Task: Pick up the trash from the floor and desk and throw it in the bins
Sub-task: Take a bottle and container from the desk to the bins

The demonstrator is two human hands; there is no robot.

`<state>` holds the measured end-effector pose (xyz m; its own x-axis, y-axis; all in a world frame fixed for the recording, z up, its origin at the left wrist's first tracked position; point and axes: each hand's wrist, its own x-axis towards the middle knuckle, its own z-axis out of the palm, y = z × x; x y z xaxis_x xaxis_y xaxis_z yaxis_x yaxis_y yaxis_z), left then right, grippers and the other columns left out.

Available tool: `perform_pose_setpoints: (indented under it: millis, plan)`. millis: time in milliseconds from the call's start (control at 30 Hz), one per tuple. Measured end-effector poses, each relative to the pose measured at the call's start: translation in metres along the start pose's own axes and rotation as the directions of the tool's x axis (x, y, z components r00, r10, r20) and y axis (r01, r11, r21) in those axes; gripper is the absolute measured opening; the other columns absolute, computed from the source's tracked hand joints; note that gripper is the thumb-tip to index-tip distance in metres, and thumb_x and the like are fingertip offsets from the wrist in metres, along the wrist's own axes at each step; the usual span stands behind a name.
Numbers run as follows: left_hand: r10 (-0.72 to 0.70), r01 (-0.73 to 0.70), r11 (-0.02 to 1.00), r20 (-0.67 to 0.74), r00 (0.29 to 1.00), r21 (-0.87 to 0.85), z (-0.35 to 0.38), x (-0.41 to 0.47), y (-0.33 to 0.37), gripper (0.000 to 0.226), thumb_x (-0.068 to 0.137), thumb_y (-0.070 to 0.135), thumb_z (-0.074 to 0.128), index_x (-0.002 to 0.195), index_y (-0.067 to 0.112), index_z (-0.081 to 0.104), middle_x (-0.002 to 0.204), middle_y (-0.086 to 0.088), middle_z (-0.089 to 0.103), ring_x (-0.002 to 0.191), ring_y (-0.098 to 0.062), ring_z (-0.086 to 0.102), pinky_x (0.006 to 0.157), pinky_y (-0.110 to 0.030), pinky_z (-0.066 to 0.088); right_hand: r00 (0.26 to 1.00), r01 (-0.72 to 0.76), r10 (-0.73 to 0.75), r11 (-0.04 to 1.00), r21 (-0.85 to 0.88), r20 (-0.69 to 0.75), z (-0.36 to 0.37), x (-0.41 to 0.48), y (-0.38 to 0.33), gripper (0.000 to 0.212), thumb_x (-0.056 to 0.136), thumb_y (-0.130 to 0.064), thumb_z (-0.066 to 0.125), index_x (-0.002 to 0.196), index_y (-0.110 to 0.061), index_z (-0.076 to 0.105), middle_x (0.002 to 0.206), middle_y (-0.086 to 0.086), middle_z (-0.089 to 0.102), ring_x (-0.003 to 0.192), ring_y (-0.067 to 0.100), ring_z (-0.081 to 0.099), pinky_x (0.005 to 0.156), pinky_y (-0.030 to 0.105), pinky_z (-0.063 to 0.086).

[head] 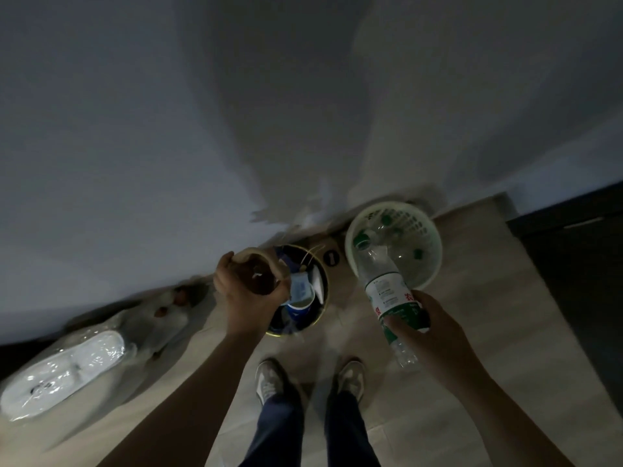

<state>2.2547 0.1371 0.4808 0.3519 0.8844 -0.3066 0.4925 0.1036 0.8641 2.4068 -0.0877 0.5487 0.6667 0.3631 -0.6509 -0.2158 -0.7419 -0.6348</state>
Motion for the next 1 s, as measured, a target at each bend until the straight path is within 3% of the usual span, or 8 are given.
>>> perform_pose_setpoints:
  millis: [133,300,400,467,533,767,867,1000]
  plan:
    - [0.041,-0.041,0.999,-0.037,0.998,0.023,0.024,0.013,-0.057,0.097,0.053,0.031,0.085,0.131,0.033,0.027,0.120,0.012,0.032,0.113,-0.007,0.041,0.086,-0.003,0.036,1.000,-0.012,0.012,1.000,-0.025,0.018,0.027,0.034,0.031,0.049,0.079,-0.032,0.072,0.122,-0.037,0.049,0.097,-0.014,0.064,0.080,0.002,0.066,0.057,0.018,0.051]
    - [0.004,-0.004,1.000,-0.079,0.997,0.005,0.049,0.027,-0.109,0.096,0.056,0.031,0.085,0.133,0.029,0.027,0.125,0.003,0.030,0.117,-0.009,0.046,0.094,-0.021,0.044,0.999,-0.038,0.038,0.998,-0.042,-0.001,0.049,0.069,0.064,0.046,0.079,-0.032,0.073,0.116,-0.041,0.047,0.094,-0.018,0.061,0.076,-0.002,0.064,0.052,0.012,0.046]
    - [-0.038,0.039,0.999,-0.063,0.997,0.023,0.059,0.033,-0.142,0.092,0.059,0.021,0.088,0.130,0.024,0.030,0.124,-0.002,0.030,0.104,0.019,0.043,0.072,0.002,0.043,0.999,-0.044,0.044,0.997,-0.055,-0.014,0.058,0.085,0.080,0.044,0.080,-0.030,0.072,0.112,-0.042,0.045,0.091,-0.020,0.059,0.073,-0.004,0.062,0.045,0.008,0.044]
    - [-0.127,0.127,0.990,-0.009,0.992,0.063,0.061,0.035,-0.158,0.092,0.059,0.027,0.088,0.129,0.031,0.028,0.126,-0.001,0.030,0.108,0.007,0.043,0.071,-0.002,0.044,0.999,-0.044,0.043,0.997,-0.066,-0.025,0.062,0.094,0.087,0.044,0.080,-0.029,0.072,0.111,-0.041,0.044,0.091,-0.019,0.058,0.069,-0.005,0.062,0.043,0.006,0.043]
    - [-0.199,0.194,0.976,0.044,0.979,0.099,0.065,0.038,-0.173,0.100,0.058,0.035,0.089,0.134,0.029,0.024,0.133,-0.004,0.029,0.116,-0.011,0.039,0.085,-0.022,0.046,0.998,-0.048,0.046,0.997,-0.068,-0.040,0.065,0.104,0.094,0.043,0.080,-0.027,0.072,0.112,-0.040,0.045,0.091,-0.019,0.058,0.065,-0.006,0.063,0.042,0.006,0.042]
    - [-0.384,0.324,0.884,0.129,0.914,0.336,0.076,0.054,-0.195,0.117,0.063,0.031,0.086,0.148,0.024,0.005,0.151,-0.012,0.012,0.136,-0.033,0.025,0.105,-0.045,0.035,0.995,-0.052,0.036,0.986,-0.160,-0.098,0.063,0.139,0.106,0.050,0.082,-0.032,0.071,0.125,-0.030,0.048,0.088,-0.019,0.056,0.071,-0.004,0.058,0.039,0.006,0.039]
    - [-0.380,0.288,0.843,0.123,0.917,0.454,0.081,0.062,-0.200,0.107,0.067,0.021,0.084,0.147,0.011,0.013,0.150,-0.017,0.017,0.136,-0.037,0.027,0.107,-0.043,0.034,0.989,-0.061,0.029,0.973,-0.223,-0.146,0.057,0.154,0.110,0.052,0.083,-0.033,0.069,0.128,-0.024,0.046,0.092,-0.007,0.059,0.075,0.009,0.062,0.049,0.019,0.046]
    - [-0.289,0.114,0.780,0.192,0.938,0.616,0.090,0.070,-0.200,0.095,0.078,0.014,0.073,0.150,0.012,0.011,0.151,-0.017,0.013,0.132,-0.038,0.033,0.104,-0.042,0.035,0.973,-0.134,0.065,0.939,-0.315,-0.222,0.054,0.173,0.115,0.052,0.084,-0.035,0.066,0.128,-0.016,0.046,0.107,0.011,0.062,0.084,0.026,0.059,0.061,0.027,0.046]
